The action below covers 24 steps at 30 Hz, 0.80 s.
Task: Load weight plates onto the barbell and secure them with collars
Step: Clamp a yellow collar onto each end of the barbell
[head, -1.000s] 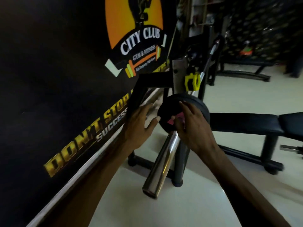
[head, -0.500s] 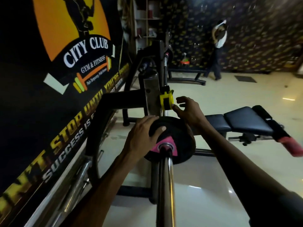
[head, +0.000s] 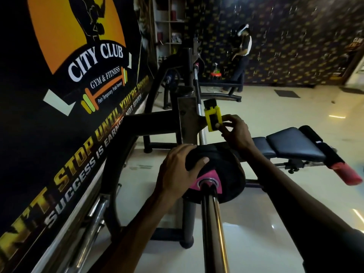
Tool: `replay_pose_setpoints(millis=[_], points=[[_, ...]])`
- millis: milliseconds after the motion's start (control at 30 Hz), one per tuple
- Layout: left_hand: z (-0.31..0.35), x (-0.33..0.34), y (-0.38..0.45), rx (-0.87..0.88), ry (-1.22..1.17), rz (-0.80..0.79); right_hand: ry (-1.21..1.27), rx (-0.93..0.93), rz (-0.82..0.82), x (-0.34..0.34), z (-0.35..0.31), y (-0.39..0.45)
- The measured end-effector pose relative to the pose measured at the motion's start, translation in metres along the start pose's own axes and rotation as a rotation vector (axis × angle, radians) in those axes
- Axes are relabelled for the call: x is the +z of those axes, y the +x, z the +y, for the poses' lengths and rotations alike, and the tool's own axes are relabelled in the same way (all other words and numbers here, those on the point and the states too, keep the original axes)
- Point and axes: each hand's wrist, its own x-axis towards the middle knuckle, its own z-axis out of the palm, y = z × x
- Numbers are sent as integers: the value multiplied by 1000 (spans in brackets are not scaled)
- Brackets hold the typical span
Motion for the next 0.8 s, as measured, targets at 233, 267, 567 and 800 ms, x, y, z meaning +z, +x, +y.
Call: replay_pose_setpoints(millis=[233, 267, 567, 800], points=[[28, -14, 12, -106, -457, 116, -228, -343, 110, -40, -36, -36], [33, -17, 15, -133, -506, 111, -271, -368, 115, -42, -40, -47], [59, -16, -10, -289, -759, 46, -379, -373, 127, -43, -62, -139], [74, -32, -59, -231, -776, 67, -292, -392, 96, -53, -77, -196]])
